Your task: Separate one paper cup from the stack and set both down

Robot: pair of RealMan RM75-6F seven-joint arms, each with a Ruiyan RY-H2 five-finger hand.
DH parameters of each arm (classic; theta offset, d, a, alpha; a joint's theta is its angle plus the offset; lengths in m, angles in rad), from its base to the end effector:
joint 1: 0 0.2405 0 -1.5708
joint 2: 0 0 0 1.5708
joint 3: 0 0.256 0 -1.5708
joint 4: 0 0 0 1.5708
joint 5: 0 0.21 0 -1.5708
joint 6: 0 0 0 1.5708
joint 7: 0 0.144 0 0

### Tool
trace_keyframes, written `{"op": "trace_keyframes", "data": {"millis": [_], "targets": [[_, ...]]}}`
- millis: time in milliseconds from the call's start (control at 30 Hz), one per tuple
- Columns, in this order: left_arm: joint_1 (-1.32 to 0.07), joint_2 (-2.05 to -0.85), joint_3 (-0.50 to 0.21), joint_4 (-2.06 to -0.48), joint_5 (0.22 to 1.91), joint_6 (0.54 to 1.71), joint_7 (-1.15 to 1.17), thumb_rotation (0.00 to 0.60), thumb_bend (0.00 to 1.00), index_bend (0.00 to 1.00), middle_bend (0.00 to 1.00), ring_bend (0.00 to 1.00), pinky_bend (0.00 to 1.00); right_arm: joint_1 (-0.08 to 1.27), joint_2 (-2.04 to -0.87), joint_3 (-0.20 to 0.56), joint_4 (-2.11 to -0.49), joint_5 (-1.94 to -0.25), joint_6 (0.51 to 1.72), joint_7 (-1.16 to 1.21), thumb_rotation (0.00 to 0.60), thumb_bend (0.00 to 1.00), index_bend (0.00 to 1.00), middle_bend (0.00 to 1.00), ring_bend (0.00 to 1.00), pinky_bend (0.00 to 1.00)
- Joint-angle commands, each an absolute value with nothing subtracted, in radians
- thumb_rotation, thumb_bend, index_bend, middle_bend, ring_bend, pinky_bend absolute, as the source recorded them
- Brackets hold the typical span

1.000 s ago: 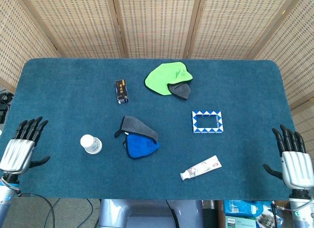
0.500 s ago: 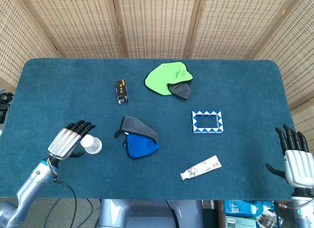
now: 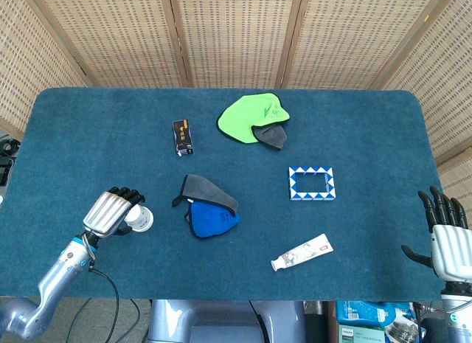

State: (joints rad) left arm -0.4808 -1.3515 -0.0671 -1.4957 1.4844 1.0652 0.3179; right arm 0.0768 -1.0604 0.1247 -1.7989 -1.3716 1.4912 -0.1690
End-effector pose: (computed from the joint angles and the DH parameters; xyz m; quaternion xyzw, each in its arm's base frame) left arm -0.2344 0.2846 0.0405 -0.7843 -0.2768 -0.3144 0.4576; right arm -0.2892 -0.1900 0.1776 0.5541 -0.3877 0.3752 0.6340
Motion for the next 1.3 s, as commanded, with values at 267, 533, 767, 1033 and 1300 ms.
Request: {"op": "trace_keyframes", "data": {"millis": [267,533,767,1033,1300], "targets": [[-0.488,-1.372,-0.062,-1.464,1.460,1.060,0.316,0.600,0.03,0.46,0.46,0.42,0.48,0.078,-1.054,0.131,-1.801,-1.351,1.481,-0.158,0.600,0.00,0.00,0.00,0.00,0.00],[-0.485,-1.378,-0.067,-1.458,1.443,1.076,0.315,0.600,0.08,0.50,0.50,0.45,0.51,0.077,-1.051,0.132,-1.803,-1.348,1.481,-0.152,0.600,0.00,0.00,0.00,0.00,0.00],[-0.476,-1.359,-0.119,-1.484,1.458,1.160,0.127,0.600,0.08,0.50,0.50,0.45,0.51,0.078,-1.049,0.131,-1.804,-1.352,1.480,-0.150,0.600,0.00,0.00,0.00,0.00,0.00],[-0.496,-1.374,-0.211,-1.480,1.432,1.181,-0.370,0.600,0.08,0.50,0.50,0.45,0.51,0.091,-1.056,0.130,-1.782,-1.396,1.481,-0.136,0.600,0.00,0.00,0.00,0.00,0.00],[-0.624,-1.385,-0.286,-1.480,1.371,0.954,-0.764,0.600,0.08,0.50,0.50,0.45,0.51,0.161,-1.159,0.138,-1.533,-1.634,1.565,-0.024,0.600,0.00,0.08,0.06,0.00,0.00]]}}
